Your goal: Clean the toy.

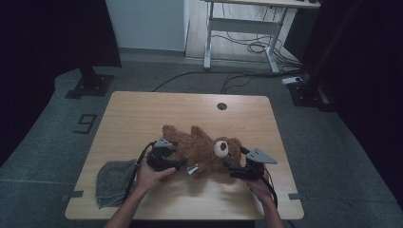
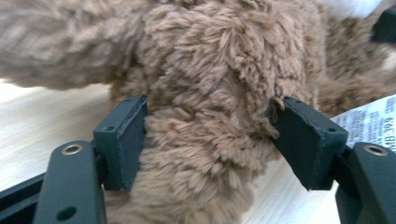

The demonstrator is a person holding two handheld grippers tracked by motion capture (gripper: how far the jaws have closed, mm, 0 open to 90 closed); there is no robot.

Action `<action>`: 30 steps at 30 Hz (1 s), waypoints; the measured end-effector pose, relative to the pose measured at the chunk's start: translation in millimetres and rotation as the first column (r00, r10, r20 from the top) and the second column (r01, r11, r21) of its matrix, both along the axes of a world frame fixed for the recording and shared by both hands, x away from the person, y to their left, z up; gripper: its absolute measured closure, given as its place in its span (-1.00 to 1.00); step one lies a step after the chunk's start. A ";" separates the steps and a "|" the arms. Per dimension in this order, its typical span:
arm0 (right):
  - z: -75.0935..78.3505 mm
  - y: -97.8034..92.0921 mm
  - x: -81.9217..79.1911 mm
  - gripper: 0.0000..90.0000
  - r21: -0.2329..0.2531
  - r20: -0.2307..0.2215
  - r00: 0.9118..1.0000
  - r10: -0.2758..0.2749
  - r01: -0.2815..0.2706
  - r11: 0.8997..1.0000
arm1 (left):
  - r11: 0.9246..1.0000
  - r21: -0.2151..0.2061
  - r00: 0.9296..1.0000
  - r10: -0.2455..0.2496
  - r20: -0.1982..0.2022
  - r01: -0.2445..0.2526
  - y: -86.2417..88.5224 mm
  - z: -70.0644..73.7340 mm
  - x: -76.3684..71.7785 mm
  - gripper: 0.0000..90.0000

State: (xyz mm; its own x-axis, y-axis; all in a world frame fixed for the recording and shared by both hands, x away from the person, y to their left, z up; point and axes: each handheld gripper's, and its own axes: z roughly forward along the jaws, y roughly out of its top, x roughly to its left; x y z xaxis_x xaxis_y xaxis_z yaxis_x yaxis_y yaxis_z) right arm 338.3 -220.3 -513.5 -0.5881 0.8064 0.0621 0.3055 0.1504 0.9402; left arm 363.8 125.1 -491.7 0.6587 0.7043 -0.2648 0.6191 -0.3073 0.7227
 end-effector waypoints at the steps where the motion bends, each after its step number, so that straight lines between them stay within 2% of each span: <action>1: -1.6 -2.6 1.2 -0.79 0.006 -0.022 1.000 -0.002 0.002 1.000 | 1.000 -0.014 1.000 -0.012 -0.014 0.012 0.2 -1.6 1.2 -0.35; 2: -6.5 -5.4 4.9 -0.79 0.019 -0.061 0.998 0.003 -0.002 1.000 | 0.999 -0.026 0.999 -0.026 -0.029 0.026 -0.1 -3.5 2.2 -0.33; 3: -6.5 -5.4 4.9 -0.79 0.019 -0.061 0.998 0.003 -0.002 1.000 | 0.999 -0.031 0.998 -0.045 -0.045 0.044 -1.1 -5.6 2.9 -0.33; 5: -11.5 -3.7 9.5 -0.77 0.016 -0.112 0.994 0.017 -0.016 1.000 | 0.996 -0.025 0.994 -0.084 -0.065 0.083 -4.1 -9.5 3.4 -0.33; 6: -16.0 0.4 12.9 -0.72 0.000 -0.153 0.987 0.037 -0.037 0.999 | 0.996 -0.020 0.994 -0.091 -0.056 0.090 -5.8 -10.7 2.7 -0.27; 8: -17.4 2.4 13.8 -0.69 -0.008 -0.161 0.986 0.033 -0.034 0.999 | 0.996 -0.010 0.996 -0.086 -0.030 0.086 -8.3 -11.4 1.5 -0.22; 9: -17.6 3.4 14.4 -0.60 -0.008 -0.169 0.985 0.036 -0.037 0.999 | 0.996 -0.007 0.996 -0.085 -0.024 0.085 -8.9 -11.5 1.3 -0.14; 12: -16.6 6.7 12.2 -0.33 -0.025 -0.142 0.989 0.035 -0.039 0.999 | 0.997 0.013 0.997 -0.074 0.005 0.073 -12.1 -10.8 -1.7 0.01; 15: -15.9 11.4 11.1 -0.27 -0.060 -0.090 0.996 0.015 -0.021 0.998 | 0.998 0.041 0.998 -0.040 0.039 0.038 -15.6 -9.5 -3.2 0.05; 19: -18.1 16.9 20.8 -0.27 -0.079 -0.042 0.998 -0.044 0.040 0.996 | 0.997 0.080 0.997 0.013 0.078 -0.019 -23.2 -8.5 9.0 0.05; 21: -19.2 17.2 29.2 -0.30 -0.079 -0.035 0.997 -0.063 0.060 0.995 | 0.997 0.072 0.997 0.023 0.069 -0.028 -24.2 -8.5 17.4 0.05; 23: -18.6 15.9 34.4 -0.38 -0.074 -0.038 0.997 -0.072 0.069 0.995 | 0.997 0.067 0.998 0.022 0.063 -0.026 -23.3 -7.8 19.8 0.03; 26: -16.0 11.9 34.1 -0.56 -0.070 -0.040 0.997 -0.070 0.067 0.995 | 0.998 0.057 0.997 0.023 0.068 -0.027 -17.3 -6.5 17.1 -0.10; 28: -13.2 7.2 29.6 -0.61 -0.050 -0.023 0.996 -0.083 0.082 0.995 | 0.997 0.050 0.993 0.050 0.103 -0.055 -10.7 -2.6 10.0 -0.16; 30: -8.8 1.3 20.8 -0.61 -0.013 0.005 0.994 -0.105 0.105 0.994 | 0.997 0.051 0.989 0.056 0.135 -0.063 -4.4 2.3 1.0 -0.18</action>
